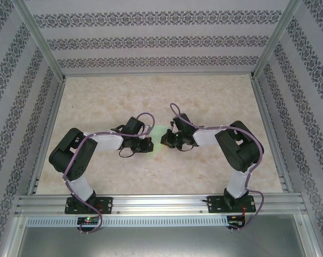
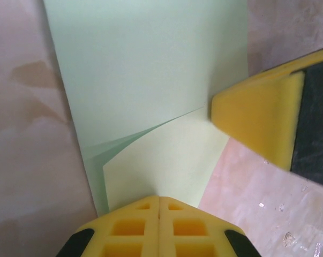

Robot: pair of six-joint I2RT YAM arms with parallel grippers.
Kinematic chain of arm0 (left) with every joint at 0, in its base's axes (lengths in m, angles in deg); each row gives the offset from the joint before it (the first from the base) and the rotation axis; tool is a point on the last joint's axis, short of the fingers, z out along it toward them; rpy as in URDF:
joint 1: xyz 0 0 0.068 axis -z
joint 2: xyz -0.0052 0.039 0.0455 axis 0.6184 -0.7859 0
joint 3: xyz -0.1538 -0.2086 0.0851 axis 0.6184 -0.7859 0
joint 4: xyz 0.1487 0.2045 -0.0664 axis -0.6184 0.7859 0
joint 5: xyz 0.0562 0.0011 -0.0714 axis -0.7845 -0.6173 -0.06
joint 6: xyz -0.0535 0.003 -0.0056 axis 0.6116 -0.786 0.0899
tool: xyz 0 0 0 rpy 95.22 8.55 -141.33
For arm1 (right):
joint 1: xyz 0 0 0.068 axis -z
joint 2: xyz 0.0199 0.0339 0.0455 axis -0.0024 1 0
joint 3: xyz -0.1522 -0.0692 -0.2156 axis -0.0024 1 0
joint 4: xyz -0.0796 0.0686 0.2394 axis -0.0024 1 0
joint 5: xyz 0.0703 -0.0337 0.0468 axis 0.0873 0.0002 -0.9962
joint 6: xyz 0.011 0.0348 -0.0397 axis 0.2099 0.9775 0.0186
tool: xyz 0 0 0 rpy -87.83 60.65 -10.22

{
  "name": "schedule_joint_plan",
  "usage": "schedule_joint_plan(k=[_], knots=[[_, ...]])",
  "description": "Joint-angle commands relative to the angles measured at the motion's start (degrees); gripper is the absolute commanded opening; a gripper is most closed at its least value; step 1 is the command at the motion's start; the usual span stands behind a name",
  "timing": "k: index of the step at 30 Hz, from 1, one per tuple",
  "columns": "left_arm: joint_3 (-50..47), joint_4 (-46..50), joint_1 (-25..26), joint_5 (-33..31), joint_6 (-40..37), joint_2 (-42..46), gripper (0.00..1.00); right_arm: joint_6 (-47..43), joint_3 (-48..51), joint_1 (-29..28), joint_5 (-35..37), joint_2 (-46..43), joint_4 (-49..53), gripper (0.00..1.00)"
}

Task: Fold a paper plane with a square sheet of paper (pick it up from the middle)
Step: Third fold the triangle at the center of the table, then fourth fold the wing at the center of the table.

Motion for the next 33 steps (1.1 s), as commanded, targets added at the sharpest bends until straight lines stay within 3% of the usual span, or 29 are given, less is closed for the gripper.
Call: schedule_joint_plan(k=[1, 11, 16, 22, 29, 33], knots=[[-2.9, 5.9, -0.7, -4.1, -1.9, -3.1, 0.00, -1.1, 1.9, 2.9, 0.8, 1.5, -2.1, 0.07], [-3.2, 4.8, -0.7, -2.6, -0.8, -2.1, 0.00, -3.2, 1.6, 8.1, -1.7, -1.6, -1.4, 0.10], [-2.4, 4.1, -0.7, -1.1, 0.4, -0.8, 0.02, -2.7, 3.0, 6.8, -1.0, -6.4, 0.1, 0.20], [-0.5, 2.4, -0.7, 2.0, 2.2, 3.2, 0.07, -0.7, 5.3, 4.6, -0.1, -8.3, -0.3, 0.25], [4.4, 6.7, -0.9, -2.7, 0.3, 6.3, 0.09, 0.6, 6.1, 2.3, 0.0, -7.9, -1.3, 0.30], [5.8, 6.5, -1.3, -1.4, -0.4, 3.5, 0.09, 1.4, 5.6, 1.9, -0.6, -7.1, -2.1, 0.33]])
